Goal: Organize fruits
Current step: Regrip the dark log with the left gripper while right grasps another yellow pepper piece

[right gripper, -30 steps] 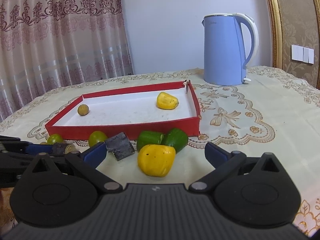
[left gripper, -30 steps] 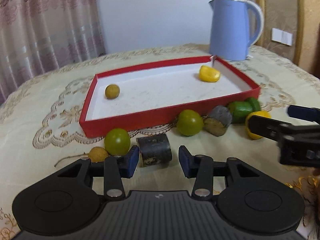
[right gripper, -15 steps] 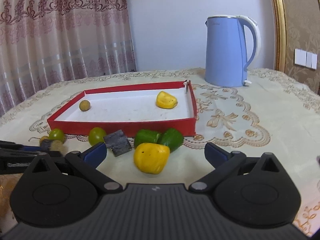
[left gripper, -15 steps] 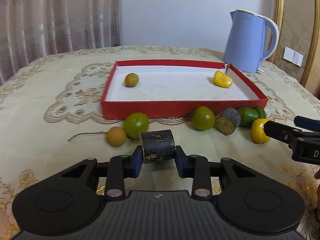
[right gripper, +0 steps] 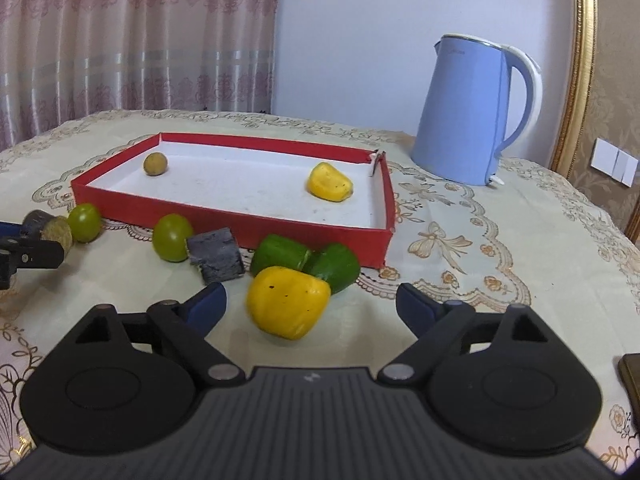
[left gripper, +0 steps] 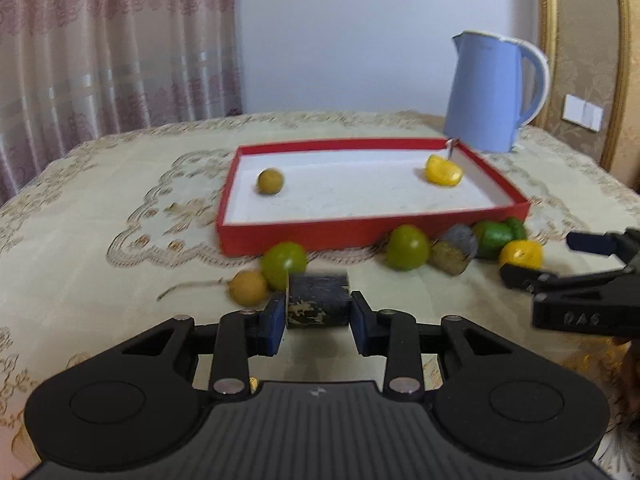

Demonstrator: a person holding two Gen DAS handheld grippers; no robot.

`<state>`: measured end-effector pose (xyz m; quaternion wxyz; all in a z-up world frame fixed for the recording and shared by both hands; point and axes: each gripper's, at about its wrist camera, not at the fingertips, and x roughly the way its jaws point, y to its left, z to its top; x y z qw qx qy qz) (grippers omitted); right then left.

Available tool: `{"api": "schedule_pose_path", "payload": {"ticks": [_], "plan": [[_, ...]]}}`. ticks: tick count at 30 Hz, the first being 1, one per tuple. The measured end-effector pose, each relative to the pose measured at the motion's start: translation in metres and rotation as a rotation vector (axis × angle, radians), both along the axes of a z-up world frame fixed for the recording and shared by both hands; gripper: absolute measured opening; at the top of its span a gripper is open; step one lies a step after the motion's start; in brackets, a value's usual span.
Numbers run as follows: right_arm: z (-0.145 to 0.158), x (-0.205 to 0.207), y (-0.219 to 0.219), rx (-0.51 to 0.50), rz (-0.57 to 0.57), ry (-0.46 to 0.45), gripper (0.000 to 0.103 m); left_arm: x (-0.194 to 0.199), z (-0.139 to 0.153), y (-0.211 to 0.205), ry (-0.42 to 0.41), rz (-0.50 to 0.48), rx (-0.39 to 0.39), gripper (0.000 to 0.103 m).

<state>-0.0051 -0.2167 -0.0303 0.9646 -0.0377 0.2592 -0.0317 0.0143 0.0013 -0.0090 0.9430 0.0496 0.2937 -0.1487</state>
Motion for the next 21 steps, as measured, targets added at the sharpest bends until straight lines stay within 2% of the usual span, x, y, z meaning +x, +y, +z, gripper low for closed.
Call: {"api": "schedule_pose_path", "payload": {"ticks": [5,7,9,12,15,17,20,21], "plan": [[-0.001,0.002,0.000,0.002,0.016,0.016,0.089,0.000,0.011,-0.007,-0.058,-0.001,0.014,0.033],[-0.003,0.007,0.002,0.012,0.036,0.045,0.076,-0.001,0.010,-0.009,-0.064,-0.001,0.028,0.033],[-0.005,0.011,0.003,0.019,0.048,0.073,0.056,-0.001,0.007,-0.008,-0.053,0.006,0.043,0.033],[-0.007,0.013,0.003,0.033,0.054,0.088,0.046,0.001,-0.002,-0.005,-0.032,0.016,0.063,0.033],[-0.007,0.017,0.004,0.040,0.050,0.096,0.045,0.005,-0.007,-0.002,-0.032,0.037,0.075,0.034],[-0.007,0.020,0.005,0.041,0.047,0.098,0.045,0.007,-0.010,0.001,-0.024,0.042,0.067,0.038],[-0.007,0.019,0.005,0.043,0.040,0.089,0.040,0.009,-0.011,0.002,-0.029,0.031,0.064,0.056],[-0.006,0.016,0.005,0.039,0.037,0.079,0.037,0.009,-0.011,0.001,-0.029,0.026,0.062,0.058]]}}
